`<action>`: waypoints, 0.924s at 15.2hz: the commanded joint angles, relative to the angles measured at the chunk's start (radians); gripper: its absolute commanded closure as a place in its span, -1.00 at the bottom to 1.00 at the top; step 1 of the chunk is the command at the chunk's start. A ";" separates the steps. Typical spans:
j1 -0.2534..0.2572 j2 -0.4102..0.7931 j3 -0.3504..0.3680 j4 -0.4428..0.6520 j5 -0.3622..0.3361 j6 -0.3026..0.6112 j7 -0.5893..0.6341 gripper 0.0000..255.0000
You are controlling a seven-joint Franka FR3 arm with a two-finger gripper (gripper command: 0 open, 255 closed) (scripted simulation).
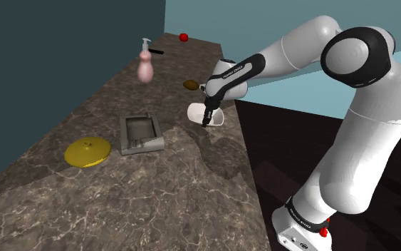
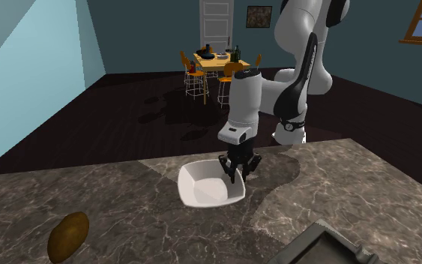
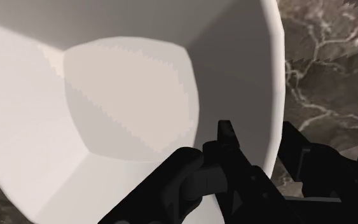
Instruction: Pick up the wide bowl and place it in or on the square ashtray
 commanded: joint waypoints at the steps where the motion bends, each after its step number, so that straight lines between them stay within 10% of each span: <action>1: 0.000 0.000 0.000 0.000 0.000 0.000 0.000 1.00; 14: 0.008 -0.084 -0.013 0.027 -0.046 -0.108 0.036 1.00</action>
